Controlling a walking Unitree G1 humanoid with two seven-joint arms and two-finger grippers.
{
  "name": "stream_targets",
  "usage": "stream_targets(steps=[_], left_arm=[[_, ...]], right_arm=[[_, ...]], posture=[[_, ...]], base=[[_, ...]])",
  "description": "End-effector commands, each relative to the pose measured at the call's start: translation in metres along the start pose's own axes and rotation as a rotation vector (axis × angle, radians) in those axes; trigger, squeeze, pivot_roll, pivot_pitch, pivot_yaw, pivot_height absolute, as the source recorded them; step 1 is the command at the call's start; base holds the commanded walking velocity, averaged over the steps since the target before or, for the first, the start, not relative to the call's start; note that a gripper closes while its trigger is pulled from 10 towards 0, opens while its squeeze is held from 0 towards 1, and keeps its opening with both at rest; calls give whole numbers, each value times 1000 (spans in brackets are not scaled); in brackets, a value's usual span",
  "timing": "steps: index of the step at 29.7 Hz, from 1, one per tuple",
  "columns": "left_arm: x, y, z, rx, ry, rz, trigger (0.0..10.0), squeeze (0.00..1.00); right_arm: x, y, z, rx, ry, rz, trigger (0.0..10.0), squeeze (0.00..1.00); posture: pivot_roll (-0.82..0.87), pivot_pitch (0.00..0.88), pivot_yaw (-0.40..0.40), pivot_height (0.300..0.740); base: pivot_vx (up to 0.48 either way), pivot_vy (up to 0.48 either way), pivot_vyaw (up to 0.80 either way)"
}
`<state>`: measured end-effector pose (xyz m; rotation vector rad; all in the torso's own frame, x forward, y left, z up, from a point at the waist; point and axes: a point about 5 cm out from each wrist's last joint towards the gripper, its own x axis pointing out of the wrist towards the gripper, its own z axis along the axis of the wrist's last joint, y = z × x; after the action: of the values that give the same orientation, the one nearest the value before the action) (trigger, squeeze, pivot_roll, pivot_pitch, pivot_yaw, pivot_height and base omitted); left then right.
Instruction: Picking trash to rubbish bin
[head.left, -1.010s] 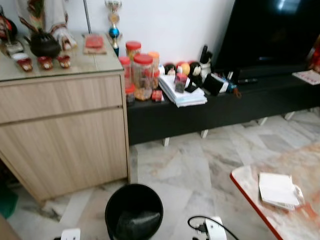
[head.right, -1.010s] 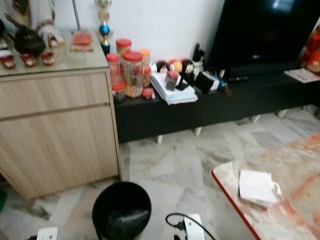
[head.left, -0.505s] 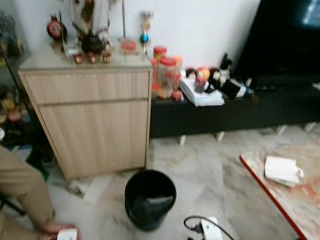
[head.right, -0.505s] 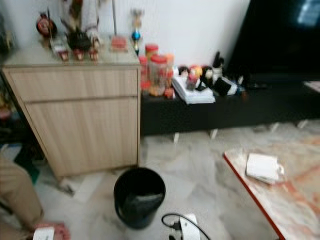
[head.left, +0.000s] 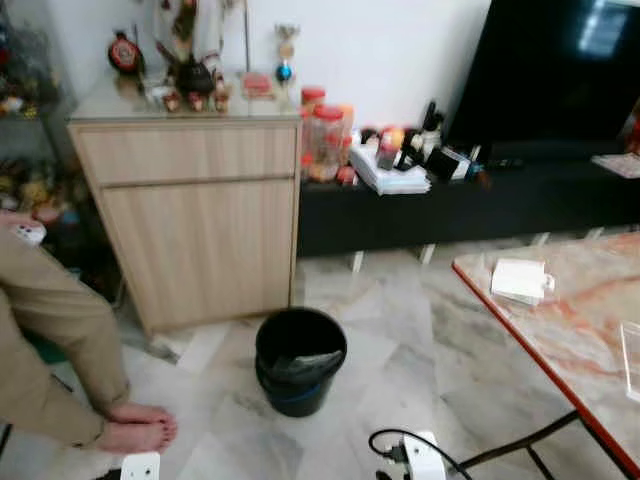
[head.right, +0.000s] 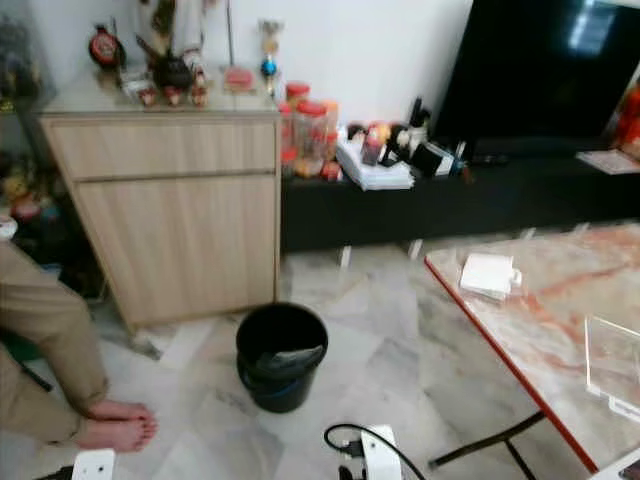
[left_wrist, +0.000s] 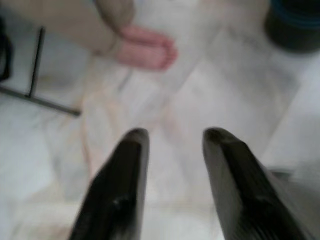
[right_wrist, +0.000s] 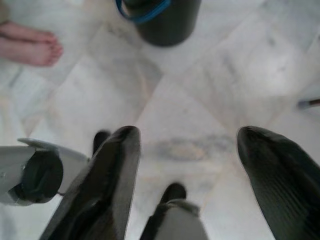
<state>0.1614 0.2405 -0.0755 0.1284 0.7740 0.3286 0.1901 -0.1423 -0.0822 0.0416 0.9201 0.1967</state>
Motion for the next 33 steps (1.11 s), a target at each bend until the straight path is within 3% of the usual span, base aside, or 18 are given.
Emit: stream_targets(steps=[1,6,12,16,21,23,29,33], left_arm=[[0,-1,0,-2,4,-1,10000,0],[1,-1,3,-2,-13,2,10000,0],[7,-1,32,1,-146,8,10000,0],[12,-1,70,11,-309,13,10000,0],[12,-5,96,9,-421,-4,10000,0],[10,-12,124,-1,-533,-25,10000,0],[5,-22,152,-19,-652,-48,10000,0],[-7,-32,173,-23,-779,-69,10000,0]], right_arm=[[0,-4,4,3,-17,-11,10000,0],[1,-2,9,-5,-38,-1,10000,0],[5,7,37,-64,-139,49,10000,0],[7,18,71,-117,-268,88,10000,0],[6,26,94,-152,-349,123,10000,0],[3,38,122,-167,-458,171,10000,0],[-5,56,160,-174,-612,234,10000,0],[-15,71,190,-167,-746,289,10000,0]], posture=[[51,21,-80,740],[51,21,-80,740],[52,22,-81,740],[51,22,-81,740],[51,19,-80,740],[49,16,-78,740],[42,10,-72,740],[41,3,-69,740]], base=[[0,0,0],[0,0,0],[0,0,0],[0,0,0],[0,0,0],[0,0,0],[0,0,0],[0,0,0]])
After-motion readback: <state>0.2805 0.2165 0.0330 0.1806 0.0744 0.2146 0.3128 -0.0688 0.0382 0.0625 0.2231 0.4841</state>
